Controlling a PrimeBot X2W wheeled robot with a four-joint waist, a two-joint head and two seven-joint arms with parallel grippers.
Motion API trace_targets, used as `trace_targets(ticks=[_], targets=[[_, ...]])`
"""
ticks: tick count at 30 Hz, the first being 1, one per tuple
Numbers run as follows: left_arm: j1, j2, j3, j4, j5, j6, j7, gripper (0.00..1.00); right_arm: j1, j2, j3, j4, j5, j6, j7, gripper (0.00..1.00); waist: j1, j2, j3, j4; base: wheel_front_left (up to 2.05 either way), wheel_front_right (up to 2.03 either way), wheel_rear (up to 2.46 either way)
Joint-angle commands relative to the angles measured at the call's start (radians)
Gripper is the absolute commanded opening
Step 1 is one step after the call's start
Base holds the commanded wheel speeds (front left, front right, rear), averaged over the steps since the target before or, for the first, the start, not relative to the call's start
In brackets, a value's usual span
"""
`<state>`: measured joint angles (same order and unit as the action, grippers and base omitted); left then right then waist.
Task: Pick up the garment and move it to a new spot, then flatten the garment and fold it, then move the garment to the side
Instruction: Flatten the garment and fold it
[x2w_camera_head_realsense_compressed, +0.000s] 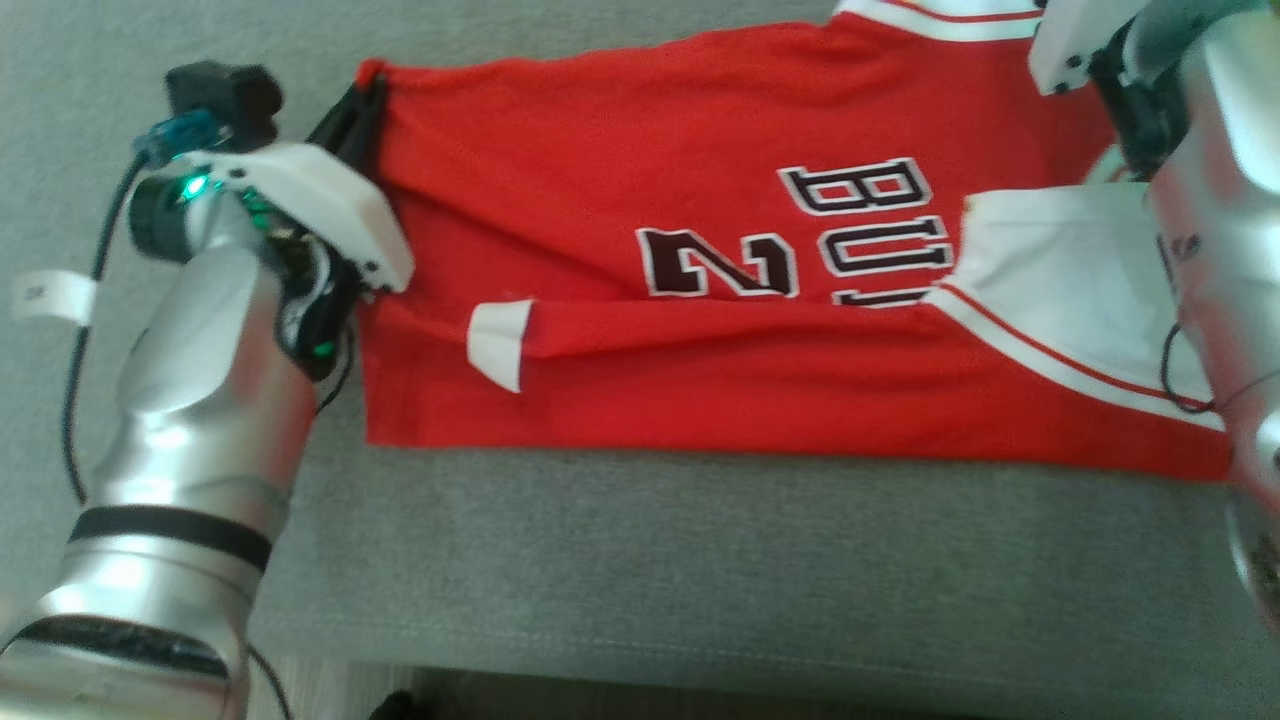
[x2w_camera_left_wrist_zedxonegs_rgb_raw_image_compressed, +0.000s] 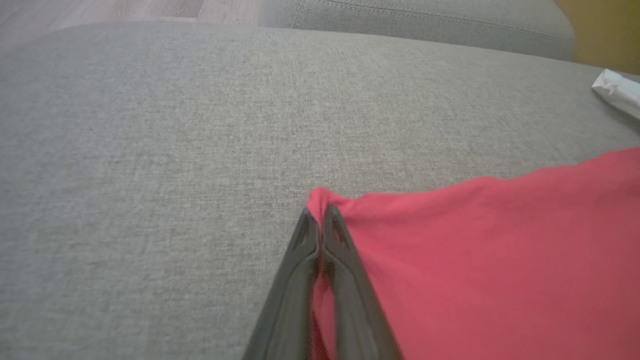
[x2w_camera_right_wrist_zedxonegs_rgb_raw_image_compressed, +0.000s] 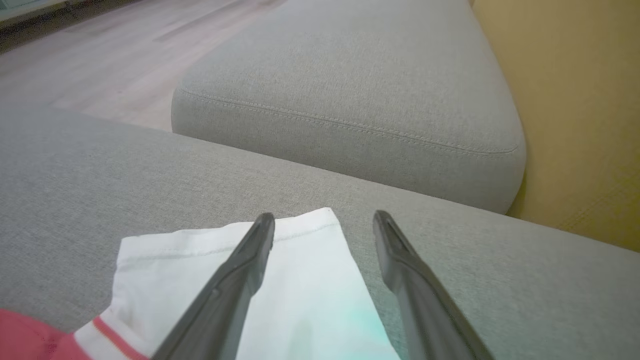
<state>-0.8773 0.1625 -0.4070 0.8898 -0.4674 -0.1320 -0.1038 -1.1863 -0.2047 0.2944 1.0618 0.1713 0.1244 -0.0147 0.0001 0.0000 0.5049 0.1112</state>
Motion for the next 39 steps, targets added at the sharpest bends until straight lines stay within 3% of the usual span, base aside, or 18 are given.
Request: trace_targets(ticks=[1,9,17,22,23,25,30,35,39], targets=[[-0.038,0.025,0.005,-0.025,0.0,0.002,-0.018,0.0,-0.043,0.001,0.005,0.0,-0.019,0.006,0.014,1.0,-0.0001,0.0,0.022,0.035,0.0,0.0,0.0],[-0.085,-0.024,-0.084,-0.024,-0.034,0.001,-0.055,0.0,-0.122,-0.031,-0.02,0.128,-0.081,0.006,0.072,1.0,-0.0001,0.0,0.049,0.103,0.0,0.0,0.0],[-0.124,-0.05,-0.146,-0.018,-0.072,0.001,-0.087,0.0,-0.176,-0.074,-0.077,0.181,-0.154,0.006,0.1,1.0,-0.0001,0.0,0.079,0.141,0.0,0.0,0.0],[-0.145,-0.055,-0.177,-0.008,-0.101,0.001,-0.108,0.0,-0.197,-0.069,-0.103,0.196,-0.2,0.006,0.14,0.98,-0.0001,0.0,0.098,0.153,0.0,0.0,0.0],[-0.147,-0.055,-0.182,-0.005,-0.106,0.001,-0.112,0.0,-0.198,-0.065,-0.108,0.198,-0.204,0.006,0.146,0.76,-0.0001,0.0,0.099,0.153,0.0,0.0,0.0],[-0.153,-0.05,-0.195,0.008,-0.121,0.001,-0.122,0.0,-0.199,-0.062,-0.118,0.203,-0.222,0.006,0.159,0.0,-0.0001,0.0,0.099,0.151,0.0,0.0,0.0],[-0.177,-0.041,-0.187,0.023,-0.135,0.001,-0.143,0.0,-0.204,-0.069,-0.159,0.195,-0.244,0.006,0.131,0.0,-0.0001,0.0,0.093,0.147,0.0,0.0,0.0],[-0.199,-0.025,-0.146,0.002,-0.122,0.025,-0.156,0.0,-0.21,-0.073,-0.234,0.146,-0.266,0.006,0.011,0.0,-0.0001,0.0,0.081,0.135,0.0,0.0,0.0],[-0.185,0.0,-0.069,-0.103,-0.084,0.059,-0.157,0.0,-0.211,-0.053,-0.303,0.116,-0.281,0.006,-0.094,0.0,-0.0001,0.0,0.067,0.109,0.0,0.0,0.0]])
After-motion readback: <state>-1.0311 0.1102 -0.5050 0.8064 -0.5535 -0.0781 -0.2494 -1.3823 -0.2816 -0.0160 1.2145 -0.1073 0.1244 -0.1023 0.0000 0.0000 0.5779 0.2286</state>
